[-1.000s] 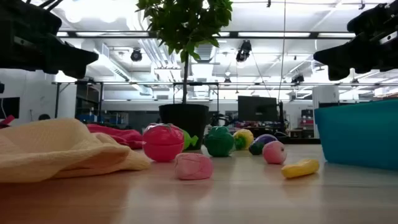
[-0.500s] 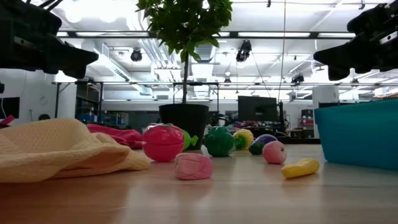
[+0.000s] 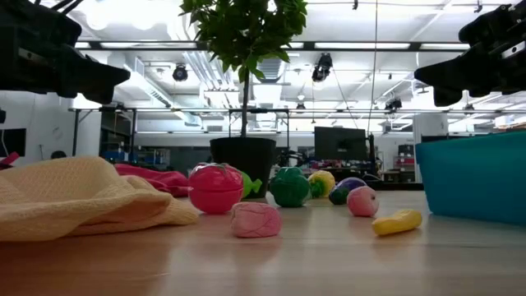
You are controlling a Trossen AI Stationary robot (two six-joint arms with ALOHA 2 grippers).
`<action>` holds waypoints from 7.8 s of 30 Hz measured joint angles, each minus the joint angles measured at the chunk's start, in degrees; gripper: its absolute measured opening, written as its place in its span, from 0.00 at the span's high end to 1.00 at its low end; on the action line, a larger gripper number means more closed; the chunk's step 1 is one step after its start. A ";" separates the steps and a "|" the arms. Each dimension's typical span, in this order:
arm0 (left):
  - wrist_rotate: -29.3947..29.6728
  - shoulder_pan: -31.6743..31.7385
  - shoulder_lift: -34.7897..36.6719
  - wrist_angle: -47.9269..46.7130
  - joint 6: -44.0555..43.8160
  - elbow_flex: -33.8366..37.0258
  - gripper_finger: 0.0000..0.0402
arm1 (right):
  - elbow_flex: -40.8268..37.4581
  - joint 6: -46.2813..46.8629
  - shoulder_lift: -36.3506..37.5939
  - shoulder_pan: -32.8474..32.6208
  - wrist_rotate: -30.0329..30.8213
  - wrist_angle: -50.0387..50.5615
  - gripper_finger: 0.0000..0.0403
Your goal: Pick and placing Produce into tupperware
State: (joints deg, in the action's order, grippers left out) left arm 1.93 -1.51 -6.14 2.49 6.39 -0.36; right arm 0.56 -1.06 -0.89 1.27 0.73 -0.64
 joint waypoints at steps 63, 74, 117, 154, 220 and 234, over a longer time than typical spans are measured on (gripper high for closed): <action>0.00 -0.01 -0.01 -0.01 0.00 0.00 1.00 | 0.00 0.00 -0.01 0.00 0.00 0.01 0.98; 0.00 0.01 0.00 -0.01 0.00 0.00 1.00 | 0.00 0.00 -0.01 0.00 0.00 0.00 0.98; 4.81 0.01 -2.65 19.33 10.51 -0.26 1.00 | 0.00 5.65 -1.33 -0.01 0.94 -18.04 0.89; 4.22 -0.03 -43.46 32.82 5.83 -19.54 0.68 | 45.21 -10.14 -53.90 -0.01 -2.72 16.32 0.50; 4.33 -0.03 -41.71 33.05 5.99 -19.96 0.68 | 55.54 -18.01 -98.57 0.89 0.14 29.99 0.25; 4.33 -0.03 -41.71 33.04 6.01 -19.96 0.68 | 55.47 -17.99 -100.04 0.86 -1.11 30.03 0.37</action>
State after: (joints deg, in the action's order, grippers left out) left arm 6.26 -1.54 -47.86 35.53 12.40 -20.32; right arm 56.03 -19.05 -100.92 2.13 -0.38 29.39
